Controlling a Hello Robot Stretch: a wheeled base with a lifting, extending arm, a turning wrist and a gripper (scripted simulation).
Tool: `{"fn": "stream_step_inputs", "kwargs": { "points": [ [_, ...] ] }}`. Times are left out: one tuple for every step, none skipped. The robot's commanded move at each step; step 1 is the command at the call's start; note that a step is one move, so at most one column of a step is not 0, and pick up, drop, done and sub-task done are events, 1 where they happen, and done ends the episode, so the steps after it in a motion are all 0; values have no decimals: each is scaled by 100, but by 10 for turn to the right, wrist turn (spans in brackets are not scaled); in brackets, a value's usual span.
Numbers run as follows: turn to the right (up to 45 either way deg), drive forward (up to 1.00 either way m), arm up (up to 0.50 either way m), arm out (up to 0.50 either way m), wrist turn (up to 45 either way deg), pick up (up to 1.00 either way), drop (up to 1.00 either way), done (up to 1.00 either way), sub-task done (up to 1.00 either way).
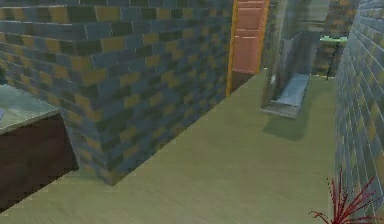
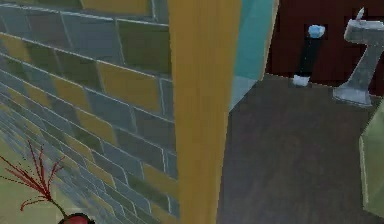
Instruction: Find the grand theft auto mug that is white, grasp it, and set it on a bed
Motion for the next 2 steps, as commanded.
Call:
{"fn": "stream_step_inputs", "kwargs": {
  "points": [
    [60,0,0,0,0,0,0,0,0],
    [0,100,0,0,0,0,0,0,0]
  ]
}}
